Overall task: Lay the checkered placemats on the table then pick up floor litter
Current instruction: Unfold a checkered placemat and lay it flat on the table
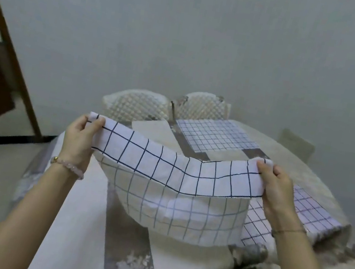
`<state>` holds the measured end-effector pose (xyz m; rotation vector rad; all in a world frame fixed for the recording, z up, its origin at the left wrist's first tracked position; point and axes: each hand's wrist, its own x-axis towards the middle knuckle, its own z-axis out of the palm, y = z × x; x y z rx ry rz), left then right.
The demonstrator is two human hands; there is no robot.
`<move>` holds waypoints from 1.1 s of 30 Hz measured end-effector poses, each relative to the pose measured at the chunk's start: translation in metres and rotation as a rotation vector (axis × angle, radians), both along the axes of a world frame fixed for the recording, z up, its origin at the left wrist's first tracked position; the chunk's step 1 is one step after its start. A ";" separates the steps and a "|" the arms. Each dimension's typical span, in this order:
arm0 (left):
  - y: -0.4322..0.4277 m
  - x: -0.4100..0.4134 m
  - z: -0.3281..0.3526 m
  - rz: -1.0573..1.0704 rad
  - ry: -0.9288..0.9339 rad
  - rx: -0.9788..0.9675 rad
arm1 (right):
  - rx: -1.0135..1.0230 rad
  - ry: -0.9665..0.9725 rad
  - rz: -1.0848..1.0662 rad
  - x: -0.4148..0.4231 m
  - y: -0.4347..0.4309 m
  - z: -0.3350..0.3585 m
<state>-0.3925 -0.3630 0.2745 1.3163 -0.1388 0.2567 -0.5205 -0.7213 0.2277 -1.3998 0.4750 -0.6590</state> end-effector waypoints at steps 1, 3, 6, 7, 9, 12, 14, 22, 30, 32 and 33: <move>0.009 0.002 -0.006 0.029 0.022 0.003 | 0.006 0.004 0.020 0.013 0.001 -0.002; 0.028 0.009 -0.020 0.095 0.067 0.011 | 0.034 -0.003 0.064 0.035 0.005 -0.006; 0.046 0.012 -0.043 0.153 0.129 0.036 | 0.069 -0.006 0.123 0.048 0.014 -0.016; 0.051 0.012 -0.052 0.170 0.149 0.035 | 0.069 0.027 0.135 0.055 0.014 -0.027; 0.057 0.012 -0.069 0.193 0.200 0.038 | 0.053 0.113 0.140 0.062 0.013 -0.047; 0.064 0.009 -0.096 0.205 0.293 0.043 | 0.017 0.265 0.124 0.066 0.008 -0.080; 0.070 0.005 -0.117 0.217 0.343 0.032 | 0.012 0.331 0.127 0.062 0.009 -0.095; 0.087 -0.048 -0.217 0.191 0.625 0.206 | -0.060 0.750 0.216 0.043 0.006 -0.174; 0.132 -0.105 -0.264 -0.125 1.005 0.161 | -0.140 0.966 0.374 0.030 0.019 -0.185; 0.145 -0.115 -0.275 -0.229 1.094 0.135 | -0.192 0.959 0.371 0.027 0.021 -0.185; 0.148 -0.118 -0.276 -0.280 1.092 0.111 | -0.215 0.958 0.370 0.028 0.020 -0.187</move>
